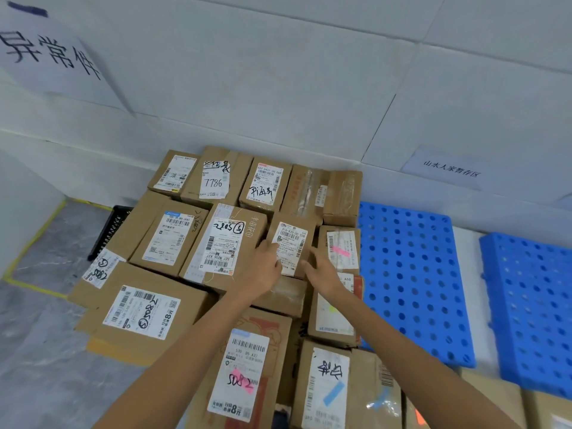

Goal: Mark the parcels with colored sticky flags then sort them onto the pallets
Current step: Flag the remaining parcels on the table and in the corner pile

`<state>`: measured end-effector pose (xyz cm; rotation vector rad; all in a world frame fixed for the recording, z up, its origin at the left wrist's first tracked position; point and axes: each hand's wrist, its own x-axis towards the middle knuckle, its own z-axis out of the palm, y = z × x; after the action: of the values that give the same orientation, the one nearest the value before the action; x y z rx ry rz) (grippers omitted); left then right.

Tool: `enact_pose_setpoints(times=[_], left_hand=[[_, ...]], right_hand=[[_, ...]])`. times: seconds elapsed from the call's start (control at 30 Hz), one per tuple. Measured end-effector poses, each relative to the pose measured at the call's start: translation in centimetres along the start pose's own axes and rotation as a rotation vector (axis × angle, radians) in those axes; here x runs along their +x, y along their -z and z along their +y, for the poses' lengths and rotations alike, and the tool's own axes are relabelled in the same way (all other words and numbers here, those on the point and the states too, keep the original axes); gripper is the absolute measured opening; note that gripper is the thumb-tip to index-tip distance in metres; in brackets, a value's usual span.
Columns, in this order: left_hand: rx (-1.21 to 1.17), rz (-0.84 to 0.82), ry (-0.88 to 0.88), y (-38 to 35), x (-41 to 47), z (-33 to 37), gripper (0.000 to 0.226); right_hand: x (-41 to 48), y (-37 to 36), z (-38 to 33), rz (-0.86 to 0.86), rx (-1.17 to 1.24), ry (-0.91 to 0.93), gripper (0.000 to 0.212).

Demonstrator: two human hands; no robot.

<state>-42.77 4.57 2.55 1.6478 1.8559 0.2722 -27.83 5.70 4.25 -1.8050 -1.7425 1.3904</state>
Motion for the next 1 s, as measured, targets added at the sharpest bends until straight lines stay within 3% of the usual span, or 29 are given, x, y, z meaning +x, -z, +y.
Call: enact_pose_setpoints(times=[0.1,0.27,0.43,0.6,0.8,1.0], left_hand=[[0.007,-0.054,0.103,-1.3,0.7,0.5,0.045],[-0.083,0.111,0.082,-0.2,0.3,1.8,0.037],[-0.142,0.357,-0.020,3.1,-1.4,4.4,0.028],[-0.371,0.604,-0.122,6.6,-4.1,9.7,0.023],[-0.482,0.596,-0.242,4.0,-8.3,17.5,0.016],[-0.533,0.357,-0.276,-6.3,-13.1,24.0,0.013]], right_hand=[[0.6,-0.6,-0.9,-0.086,0.101,-0.095,0.047],[0.6,-0.5,-1.7,-0.012,0.272,-0.162,0.041],[-1.3,3.0,-3.2,0.041,0.397,-0.042,0.032],[-4.4,8.2,-4.6,0.164,0.477,0.170,0.034],[-10.7,16.1,-0.4,0.251,0.388,0.280,0.029],[-18.6,22.4,10.7,0.281,0.262,0.197,0.030]])
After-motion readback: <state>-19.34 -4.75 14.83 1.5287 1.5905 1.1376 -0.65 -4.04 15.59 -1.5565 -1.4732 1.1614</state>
